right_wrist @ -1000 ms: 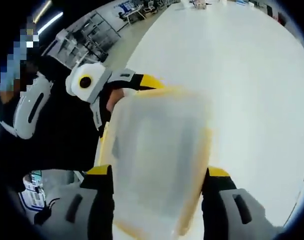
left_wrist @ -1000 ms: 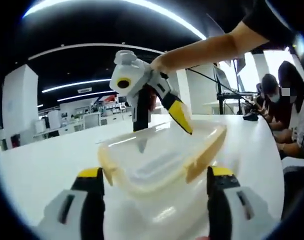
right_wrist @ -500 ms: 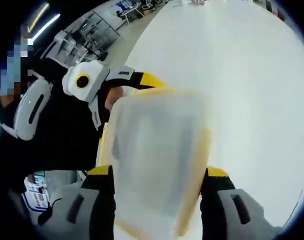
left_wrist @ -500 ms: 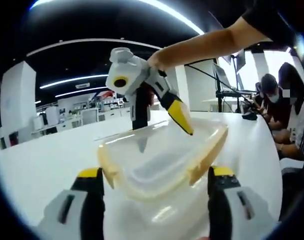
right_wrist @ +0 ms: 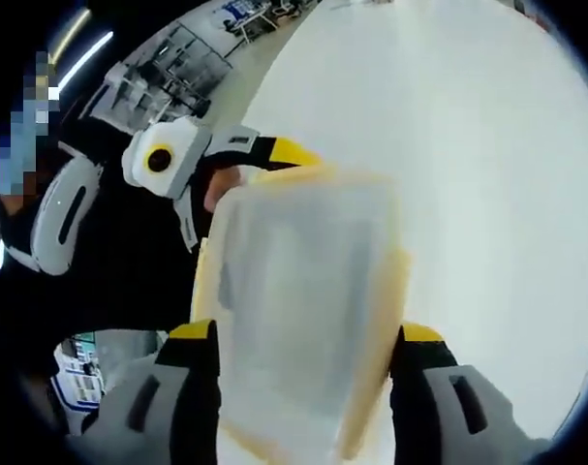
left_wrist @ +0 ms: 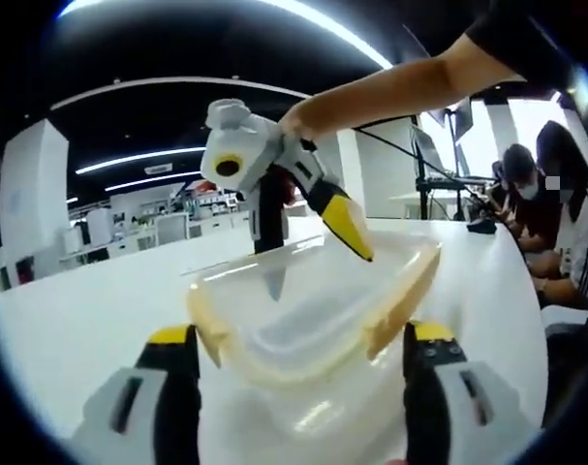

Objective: Snap each plastic latch of the storage box into its locked position after aligning the lid with the box until every specified latch is closed and the lid sits flush.

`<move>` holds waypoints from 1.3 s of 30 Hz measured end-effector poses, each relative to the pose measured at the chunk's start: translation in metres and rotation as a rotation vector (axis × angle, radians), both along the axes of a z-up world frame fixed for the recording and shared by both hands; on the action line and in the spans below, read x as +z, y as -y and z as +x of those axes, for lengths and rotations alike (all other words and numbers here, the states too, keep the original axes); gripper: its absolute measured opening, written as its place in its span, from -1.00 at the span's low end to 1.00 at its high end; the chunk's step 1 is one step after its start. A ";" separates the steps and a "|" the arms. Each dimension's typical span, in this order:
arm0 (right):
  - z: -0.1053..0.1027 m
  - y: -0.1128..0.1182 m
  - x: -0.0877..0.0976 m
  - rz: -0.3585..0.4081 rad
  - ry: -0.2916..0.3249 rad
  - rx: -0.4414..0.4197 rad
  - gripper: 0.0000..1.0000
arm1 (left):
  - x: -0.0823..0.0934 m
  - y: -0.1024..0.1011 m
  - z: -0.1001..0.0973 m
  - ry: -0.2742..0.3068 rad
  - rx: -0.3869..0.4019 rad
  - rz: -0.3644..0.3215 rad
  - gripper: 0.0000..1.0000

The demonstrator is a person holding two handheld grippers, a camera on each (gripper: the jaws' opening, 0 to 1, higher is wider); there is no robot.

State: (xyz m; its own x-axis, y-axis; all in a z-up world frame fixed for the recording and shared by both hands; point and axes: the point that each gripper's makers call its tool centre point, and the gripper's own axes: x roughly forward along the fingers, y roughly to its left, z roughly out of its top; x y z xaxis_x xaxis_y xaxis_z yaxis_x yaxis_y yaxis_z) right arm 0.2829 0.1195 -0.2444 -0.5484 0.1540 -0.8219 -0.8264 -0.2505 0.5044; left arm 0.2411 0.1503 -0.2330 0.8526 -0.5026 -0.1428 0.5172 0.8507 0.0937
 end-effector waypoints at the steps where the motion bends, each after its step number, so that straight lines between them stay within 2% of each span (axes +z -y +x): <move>1: -0.001 0.001 0.000 0.003 0.000 -0.002 0.42 | 0.000 0.000 -0.001 0.004 0.002 -0.002 0.71; 8: -0.003 0.001 0.001 0.058 -0.003 -0.013 0.47 | 0.002 0.001 -0.003 0.011 0.006 -0.004 0.70; 11: -0.003 0.001 0.004 0.091 0.017 -0.013 0.48 | 0.003 0.001 -0.003 0.017 0.005 0.003 0.70; 13: 0.002 0.002 0.008 0.132 0.066 0.028 0.43 | 0.003 0.001 -0.003 0.015 0.006 0.005 0.70; 17: 0.010 0.006 0.019 0.151 0.163 0.075 0.27 | 0.003 0.000 -0.003 0.016 0.007 0.005 0.70; 20: 0.010 0.007 0.020 0.152 0.177 0.083 0.17 | 0.003 0.000 -0.003 0.015 0.007 0.006 0.70; 21: 0.013 0.009 0.025 0.156 0.253 0.111 0.13 | 0.003 0.000 -0.003 0.013 0.009 0.008 0.70; 22: 0.015 0.010 0.028 0.160 0.280 0.129 0.09 | 0.003 0.000 -0.003 0.012 0.012 0.011 0.70; 24: 0.017 0.012 0.030 0.158 0.316 0.152 0.05 | 0.004 0.000 -0.003 0.013 0.016 0.014 0.70; 27: 0.019 0.011 0.032 0.161 0.324 0.146 0.05 | 0.005 -0.002 -0.005 0.022 0.023 0.020 0.68; 29: 0.015 0.010 0.033 0.162 0.324 0.148 0.07 | 0.015 -0.005 -0.005 0.084 0.043 0.041 0.74; 30: 0.014 0.010 0.033 0.161 0.323 0.153 0.10 | 0.016 -0.008 -0.006 0.091 0.055 0.078 0.75; 33: 0.001 0.011 0.030 0.151 0.317 0.166 0.17 | 0.031 -0.002 -0.014 0.170 0.013 0.103 0.73; 36: -0.002 0.013 0.027 0.132 0.319 0.176 0.28 | 0.045 0.005 -0.022 0.243 -0.033 0.137 0.66; 39: -0.006 0.014 0.026 0.121 0.313 0.195 0.41 | 0.028 0.014 -0.023 0.212 -0.116 0.330 0.62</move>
State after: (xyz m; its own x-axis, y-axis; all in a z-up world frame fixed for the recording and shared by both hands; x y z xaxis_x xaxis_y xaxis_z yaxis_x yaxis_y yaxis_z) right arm 0.2767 0.1059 -0.2187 -0.3022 0.1776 -0.9366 -0.8668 -0.4601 0.1924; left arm 0.2177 0.1362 -0.2048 0.8209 -0.5537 -0.1396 0.5477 0.6942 0.4669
